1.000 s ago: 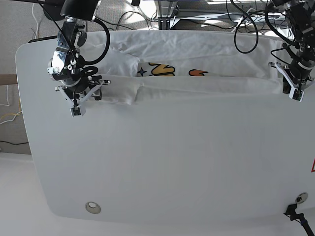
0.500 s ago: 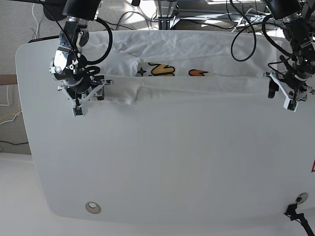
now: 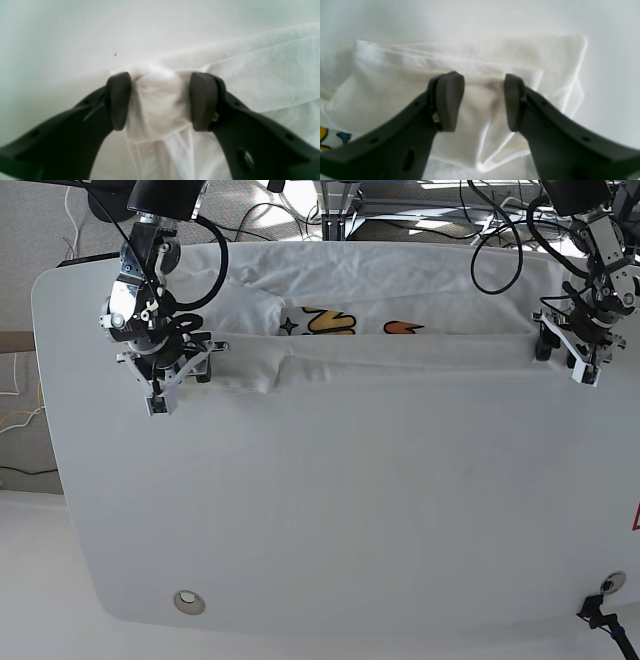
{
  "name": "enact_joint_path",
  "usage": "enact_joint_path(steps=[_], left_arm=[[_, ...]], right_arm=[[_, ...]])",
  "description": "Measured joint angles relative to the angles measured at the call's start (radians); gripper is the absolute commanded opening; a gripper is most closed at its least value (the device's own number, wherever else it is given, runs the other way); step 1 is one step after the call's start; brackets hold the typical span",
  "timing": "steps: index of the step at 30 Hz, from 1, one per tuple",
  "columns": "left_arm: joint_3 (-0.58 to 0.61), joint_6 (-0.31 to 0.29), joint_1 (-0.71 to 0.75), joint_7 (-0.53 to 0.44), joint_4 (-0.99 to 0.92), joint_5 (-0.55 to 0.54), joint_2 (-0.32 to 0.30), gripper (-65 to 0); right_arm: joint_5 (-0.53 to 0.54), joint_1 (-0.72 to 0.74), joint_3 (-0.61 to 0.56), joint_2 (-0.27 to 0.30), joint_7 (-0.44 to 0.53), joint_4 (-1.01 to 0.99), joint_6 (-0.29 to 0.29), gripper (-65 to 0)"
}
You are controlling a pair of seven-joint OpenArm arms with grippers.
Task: Fold the T-shirt properly
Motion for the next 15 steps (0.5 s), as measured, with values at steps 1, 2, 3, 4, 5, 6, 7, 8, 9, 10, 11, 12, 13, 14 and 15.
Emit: enact_joint_path(steps=[1, 2, 3, 4, 5, 6, 7, 8, 9, 10, 11, 12, 13, 14, 15], left_arm=[[0.0, 0.0, 0.001, 0.008, 0.012, 0.003, 0.001, -30.9], [0.0, 0.0, 0.003, 0.031, 0.036, 0.02, 0.004, -30.9], [-0.006, -0.004, 0.006, 0.05, 0.067, 0.028, 0.008, -30.9], [-0.02, -0.005, 0.007, 0.048, 0.105, 0.029, 0.013, -30.9], [-0.027, -0.002, 0.005, 0.044, 0.137, 0.026, 0.013, -30.9], [-0.03, -0.001, 0.002, 0.043, 0.164, 0.029, 0.008, -30.9], [-0.031, 0.0, 0.001, 0.045, 0.192, 0.029, 0.008, -30.9], [-0.03, 0.0, 0.002, 0.045, 0.222, 0.028, 0.008, -30.9], [-0.03, -0.003, 0.006, 0.045, 0.256, 0.026, 0.008, -30.9], [-0.03, -0.006, 0.008, 0.05, 0.289, 0.021, 0.009, -30.9], [-0.03, -0.006, 0.007, 0.063, 0.318, 0.021, 0.009, -30.9], [-0.03, -0.005, 0.007, 0.093, 0.343, 0.021, 0.009, -30.6], [-0.041, -0.011, 0.008, 0.116, 0.367, 0.021, 0.01, -30.6], [-0.063, -0.011, 0.007, 0.13, 0.39, 0.017, 0.012, -30.5], [-0.084, -0.01, 0.006, 0.137, 0.407, 0.02, 0.011, -30.5]], right_arm=[[0.0, 0.0, 0.0, 0.0, 0.0, 0.0, 0.0, -36.0], [0.0, 0.0, 0.0, -0.001, 0.0, 0.0, 0.0, -36.0], [0.0, 0.0, -0.004, -0.001, 0.0, 0.0, 0.0, -36.0], [0.0, 0.0, -0.004, -0.001, 0.0, 0.0, 0.0, -36.0], [0.0, 0.0, -0.004, -0.001, 0.0, 0.0, 0.0, -36.0], [0.0, 0.0, -0.004, -0.001, 0.0, 0.0, 0.0, -36.0], [0.0, 0.0, -0.004, 0.0, 0.0, 0.0, 0.0, -36.0], [0.0, 0.003, -0.004, -0.001, 0.0, 0.0, 0.0, -36.0], [0.0, 0.003, -0.004, -0.001, 0.0, 0.0, 0.0, -35.7], [-0.002, 0.002, -0.005, -0.002, -0.002, 0.012, 0.0, -35.6], [-0.005, 0.002, -0.004, -0.003, -0.006, 0.036, -0.002, -35.6], [-0.011, 0.003, -0.004, -0.001, -0.01, 0.067, -0.001, -35.6], [-0.008, 0.006, -0.004, 0.0, -0.006, 0.098, -0.001, -35.6], [-0.007, 0.008, -0.004, -0.001, 0.0, 0.124, -0.003, -35.6], [-0.001, 0.008, -0.006, -0.001, 0.0, 0.146, 0.0, -35.6]])
